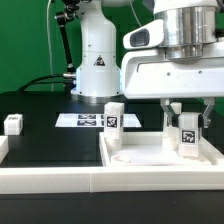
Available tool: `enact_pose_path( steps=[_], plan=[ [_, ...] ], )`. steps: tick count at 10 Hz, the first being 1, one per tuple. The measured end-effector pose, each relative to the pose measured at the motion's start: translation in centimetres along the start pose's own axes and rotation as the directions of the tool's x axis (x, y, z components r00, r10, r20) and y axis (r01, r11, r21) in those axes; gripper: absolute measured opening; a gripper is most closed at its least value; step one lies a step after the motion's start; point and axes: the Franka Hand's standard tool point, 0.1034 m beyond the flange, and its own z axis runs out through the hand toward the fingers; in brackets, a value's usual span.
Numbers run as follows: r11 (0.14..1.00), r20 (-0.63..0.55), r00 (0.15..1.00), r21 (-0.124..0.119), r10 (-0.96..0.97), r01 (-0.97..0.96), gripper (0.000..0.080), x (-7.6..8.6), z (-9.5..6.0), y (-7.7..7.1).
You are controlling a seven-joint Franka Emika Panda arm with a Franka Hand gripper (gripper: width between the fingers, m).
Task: Assemble square table
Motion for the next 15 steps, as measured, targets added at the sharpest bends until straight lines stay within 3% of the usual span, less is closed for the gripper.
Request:
enact_pose_path(
  steps=[3,6,7,10,12,13,15],
  plan=[
    [0.953,0.001,0.953,-0.001,0.303,-0.303,0.0290,-0.1,0.1,-0.1],
    [0.783,-0.003,0.783,-0.001,0.622,-0.622,0.0290,-0.6,0.2,-0.4],
    [0.760,-0.003,0.760,-0.003,0.650,-0.650,0.0290,-0.6,0.2,-0.4],
    [0.575,-0.003,0.575,-0.012,0.818,-0.818,0.0290,-0.8,0.2,-0.3],
    [0.408,0.002,0.408,-0.023,0.913,-0.913,0.0290,-1.0,0.2,-0.3],
    [0.397,0.002,0.397,-0.023,0.918,-0.918,0.0290,-1.0,0.2,-0.3],
    [0.296,0.001,0.296,-0.023,0.955,-0.955,0.0290,-1.1,0.3,-0.5]
  ],
)
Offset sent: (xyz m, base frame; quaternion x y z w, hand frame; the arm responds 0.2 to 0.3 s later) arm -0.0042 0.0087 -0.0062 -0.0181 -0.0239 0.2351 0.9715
